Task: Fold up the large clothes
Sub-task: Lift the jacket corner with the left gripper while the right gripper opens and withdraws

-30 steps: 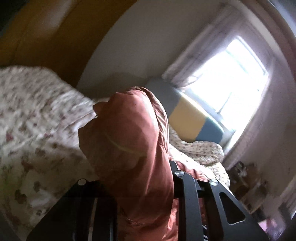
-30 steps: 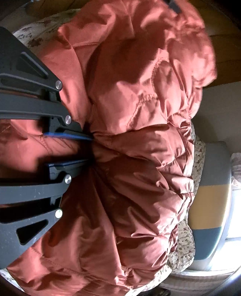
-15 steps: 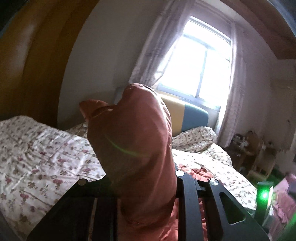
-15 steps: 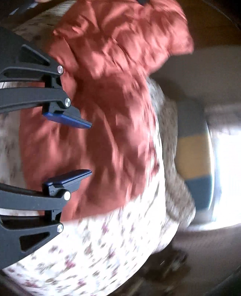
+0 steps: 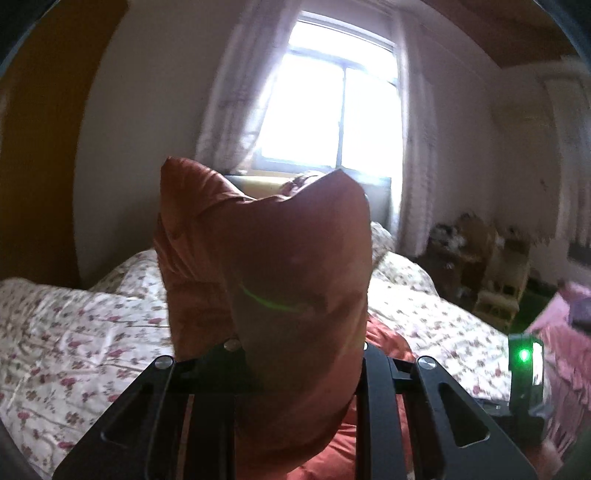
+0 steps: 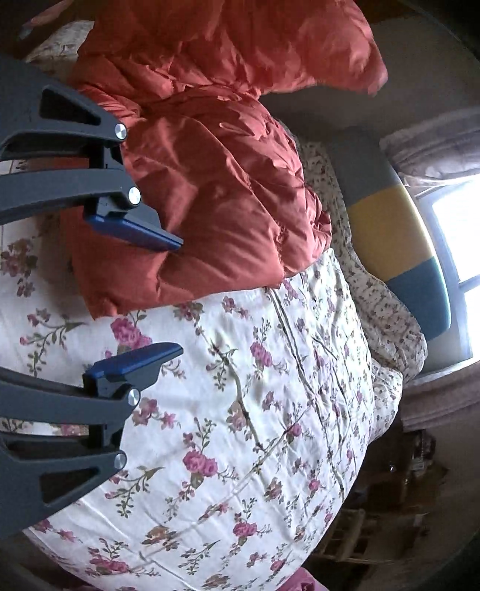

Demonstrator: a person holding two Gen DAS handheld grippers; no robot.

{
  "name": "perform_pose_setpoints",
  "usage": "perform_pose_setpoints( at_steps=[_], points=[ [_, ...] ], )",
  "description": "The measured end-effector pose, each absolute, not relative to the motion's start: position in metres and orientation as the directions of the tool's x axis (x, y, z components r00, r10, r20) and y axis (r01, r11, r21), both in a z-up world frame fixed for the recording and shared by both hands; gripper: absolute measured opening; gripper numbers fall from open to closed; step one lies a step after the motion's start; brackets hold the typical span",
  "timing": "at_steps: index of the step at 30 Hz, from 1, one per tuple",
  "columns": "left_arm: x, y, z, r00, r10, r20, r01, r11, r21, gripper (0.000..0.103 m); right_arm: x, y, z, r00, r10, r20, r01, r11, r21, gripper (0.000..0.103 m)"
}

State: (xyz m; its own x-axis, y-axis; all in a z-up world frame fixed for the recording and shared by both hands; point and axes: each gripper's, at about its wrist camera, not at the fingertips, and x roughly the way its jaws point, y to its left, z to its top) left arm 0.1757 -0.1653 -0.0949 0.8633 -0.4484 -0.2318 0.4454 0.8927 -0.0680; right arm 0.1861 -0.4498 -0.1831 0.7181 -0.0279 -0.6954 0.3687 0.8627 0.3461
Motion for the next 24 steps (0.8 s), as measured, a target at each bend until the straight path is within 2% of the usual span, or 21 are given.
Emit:
perform_pose_setpoints(
  at_steps=[6,11,12,13,15,17,20,24],
  points=[
    [0.181,-0.216,-0.116,0.807,-0.511,-0.295,0.529,0.848,-0.023,0.021,0.167,-0.458,-0.176,0.727,-0.009,-0.686,0.362,0.855,0.372,0.051],
    [0.185,-0.263,-0.146,0.750,-0.539,-0.383,0.603,0.796,0.060,0.022,0.154,-0.466,-0.174,0.731,-0.005,-0.683,0.351,0.860,0.370,0.051],
    [0.185,-0.274,-0.155,0.738,-0.543,-0.401,0.621,0.779,0.088,0.023,0.153,-0.467,-0.174,0.730,-0.008,-0.683,0.354,0.860,0.368,0.051],
    [0.186,-0.284,-0.165,0.712,-0.556,-0.428,0.650,0.754,0.101,0.029,0.151,-0.468,-0.175,0.731,-0.008,-0.683,0.357,0.856,0.373,0.051],
    [0.186,-0.298,-0.180,0.687,-0.559,-0.464,0.678,0.723,0.132,0.031,0.147,-0.472,-0.175,0.733,0.000,-0.680,0.364,0.845,0.392,0.051],
    [0.185,-0.306,-0.191,0.656,-0.585,-0.478,0.715,0.684,0.143,0.043,0.139,-0.476,-0.172,0.759,0.026,-0.650,0.351,0.825,0.443,0.051],
    [0.186,-0.313,-0.200,0.633,-0.588,-0.504,0.738,0.654,0.164,0.043,0.130,-0.478,-0.154,0.822,0.059,-0.566,0.297,0.804,0.515,0.051],
    [0.185,-0.312,-0.199,0.620,-0.593,-0.514,0.745,0.651,0.148,0.043,0.137,-0.468,-0.129,0.852,0.101,-0.514,0.213,0.830,0.516,0.051]
  ],
)
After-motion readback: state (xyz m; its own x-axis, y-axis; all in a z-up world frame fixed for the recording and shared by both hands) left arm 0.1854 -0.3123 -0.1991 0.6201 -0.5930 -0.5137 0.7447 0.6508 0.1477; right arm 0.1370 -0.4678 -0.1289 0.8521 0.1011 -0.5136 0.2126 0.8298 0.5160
